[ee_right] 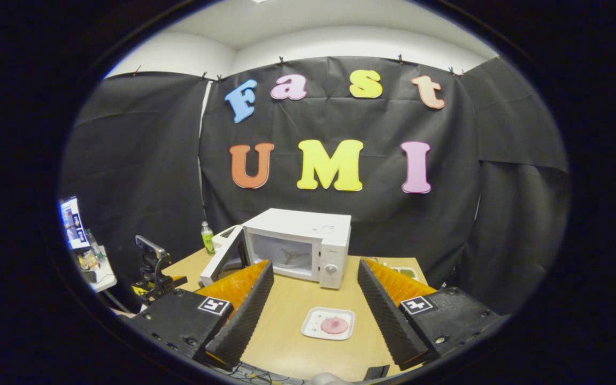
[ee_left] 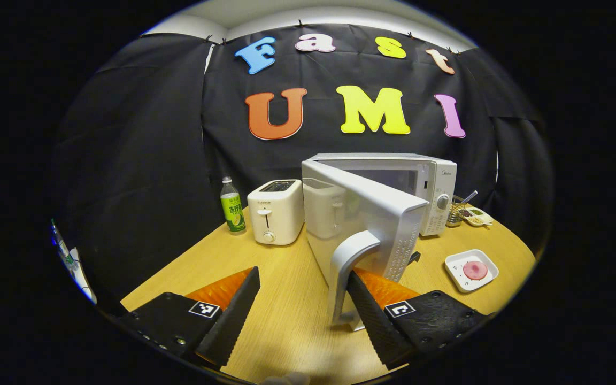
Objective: Open the microwave oven with the left hand, put the food in, and close the microwave oven.
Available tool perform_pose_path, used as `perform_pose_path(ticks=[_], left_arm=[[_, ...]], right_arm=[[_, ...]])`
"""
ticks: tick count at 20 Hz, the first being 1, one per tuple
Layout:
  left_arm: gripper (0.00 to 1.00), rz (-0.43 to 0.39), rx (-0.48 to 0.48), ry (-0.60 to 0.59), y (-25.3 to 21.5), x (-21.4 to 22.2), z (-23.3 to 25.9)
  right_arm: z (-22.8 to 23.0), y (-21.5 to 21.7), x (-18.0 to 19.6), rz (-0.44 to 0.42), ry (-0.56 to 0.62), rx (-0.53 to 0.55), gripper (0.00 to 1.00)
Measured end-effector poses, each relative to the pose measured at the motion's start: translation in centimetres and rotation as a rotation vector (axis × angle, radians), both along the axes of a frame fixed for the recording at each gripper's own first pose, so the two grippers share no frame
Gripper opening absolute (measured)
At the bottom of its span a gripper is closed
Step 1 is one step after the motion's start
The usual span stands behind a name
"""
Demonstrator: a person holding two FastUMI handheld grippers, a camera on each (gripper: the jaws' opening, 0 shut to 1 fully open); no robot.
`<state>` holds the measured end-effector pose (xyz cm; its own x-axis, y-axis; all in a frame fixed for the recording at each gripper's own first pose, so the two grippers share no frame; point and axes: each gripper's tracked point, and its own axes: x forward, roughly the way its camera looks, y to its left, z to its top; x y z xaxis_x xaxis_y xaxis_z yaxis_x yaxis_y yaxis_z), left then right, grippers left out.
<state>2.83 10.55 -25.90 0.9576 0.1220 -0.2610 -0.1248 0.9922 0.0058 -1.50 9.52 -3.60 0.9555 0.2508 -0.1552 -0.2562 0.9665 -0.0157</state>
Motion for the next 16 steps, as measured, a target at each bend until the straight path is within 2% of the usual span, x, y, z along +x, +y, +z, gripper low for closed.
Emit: perform_pose_path(ticks=[3, 11, 16], left_arm=[[0.96, 0.026, 0.04, -0.008, 2.5, -0.9, 0.4], [0.96, 0.143, 0.065, -0.003, 9.7, -2.6, 0.7], [0.96, 0.166, 0.067, -0.017, 10.2, -4.8, 2.2]], right_arm=[[-0.3, 0.5, 0.2, 0.015, 0.001, -0.01, 1.0], [-1.7, 0.7, 0.2, 0.011, 0.017, -0.029, 1.0], [-4.4, -0.4, 1.2, -0.004, 0.043, -0.039, 1.0]])
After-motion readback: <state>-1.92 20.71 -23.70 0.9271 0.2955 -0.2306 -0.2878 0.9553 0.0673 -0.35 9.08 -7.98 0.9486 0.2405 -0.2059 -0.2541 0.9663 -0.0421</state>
